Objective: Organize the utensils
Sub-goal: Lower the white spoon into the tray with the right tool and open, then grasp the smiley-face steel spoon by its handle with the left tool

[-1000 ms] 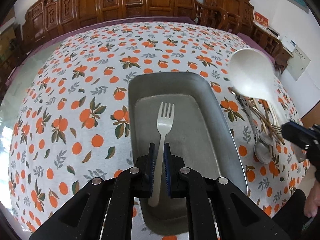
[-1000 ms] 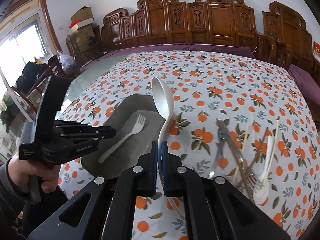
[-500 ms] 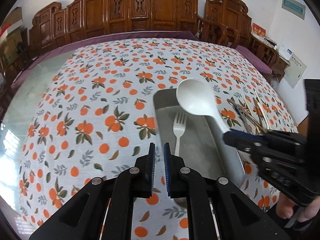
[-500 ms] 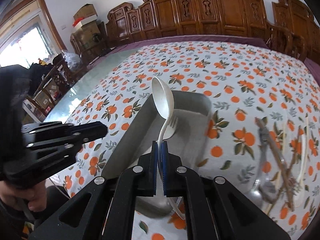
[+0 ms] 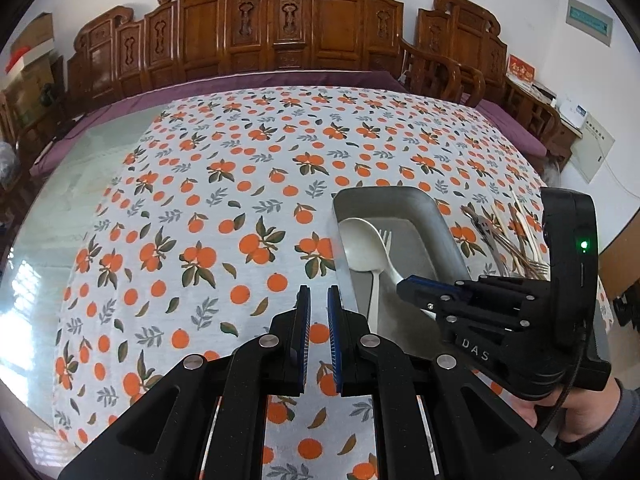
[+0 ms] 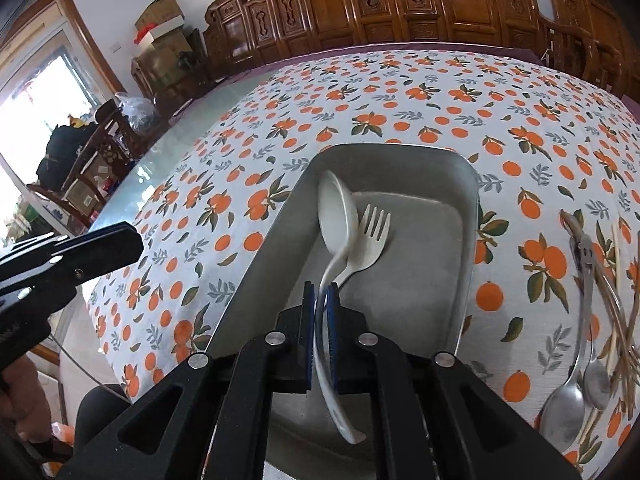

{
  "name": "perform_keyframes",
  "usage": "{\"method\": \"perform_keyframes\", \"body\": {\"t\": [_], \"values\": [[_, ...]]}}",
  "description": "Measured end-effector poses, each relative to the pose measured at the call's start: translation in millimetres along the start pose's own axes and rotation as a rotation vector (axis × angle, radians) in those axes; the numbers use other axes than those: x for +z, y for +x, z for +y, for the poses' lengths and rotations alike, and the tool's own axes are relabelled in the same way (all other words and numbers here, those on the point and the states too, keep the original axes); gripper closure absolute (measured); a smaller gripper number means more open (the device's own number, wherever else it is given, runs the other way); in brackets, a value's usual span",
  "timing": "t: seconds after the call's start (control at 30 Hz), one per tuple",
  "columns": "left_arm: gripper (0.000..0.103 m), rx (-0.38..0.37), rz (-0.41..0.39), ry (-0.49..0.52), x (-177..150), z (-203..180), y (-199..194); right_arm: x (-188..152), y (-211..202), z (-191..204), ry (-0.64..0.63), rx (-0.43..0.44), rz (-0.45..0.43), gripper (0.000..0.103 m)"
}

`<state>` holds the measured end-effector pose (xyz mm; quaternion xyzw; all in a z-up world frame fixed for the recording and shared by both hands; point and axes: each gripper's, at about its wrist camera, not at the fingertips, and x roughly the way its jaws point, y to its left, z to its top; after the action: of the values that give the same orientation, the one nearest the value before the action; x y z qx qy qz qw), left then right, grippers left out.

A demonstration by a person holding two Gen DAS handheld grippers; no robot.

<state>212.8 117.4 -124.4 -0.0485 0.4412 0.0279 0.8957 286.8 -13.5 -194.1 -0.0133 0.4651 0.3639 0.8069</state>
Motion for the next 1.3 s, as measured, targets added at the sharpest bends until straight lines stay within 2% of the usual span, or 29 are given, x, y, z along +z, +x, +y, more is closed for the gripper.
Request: {"method": "perform_keyframes", "body": {"t": [0.4,0.47,0.6,0.77,0.93,1.03,1.13,1.3], "values": [[0.096,-0.044,-0.014,0.043,2,-42,-1,0,-57,-33,0.001,0.013,-0.086,0.093],[0.095,-0.055,-0.02,0.053,3,-51,-2,-1,-73,-42,-0.016,-0.011,-0.11,0.093],[0.085,-0.083,-0.029,0.073,3,-74,-1,-6,-100,-65,-0.041,-0.08,-0.145,0.093],[0.079,-0.121,-0.023,0.093,3,-100,6,-15,-127,-107,-0.029,-0.175,-0.174,0.093],[0.079,-0.166,-0.006,0.109,1,-130,17,-30,-139,-152,0.017,-0.264,-0.174,0.093],[0.079,-0.181,0.001,0.127,-1,-147,22,-37,-144,-174,0.047,-0.29,-0.176,0.093],[0.079,-0.197,0.008,0.143,-3,-163,29,-43,-146,-190,0.087,-0.288,-0.182,0.086],[0.079,-0.209,0.033,0.161,-2,-183,48,-47,-141,-203,0.109,-0.271,-0.19,0.086]]}}
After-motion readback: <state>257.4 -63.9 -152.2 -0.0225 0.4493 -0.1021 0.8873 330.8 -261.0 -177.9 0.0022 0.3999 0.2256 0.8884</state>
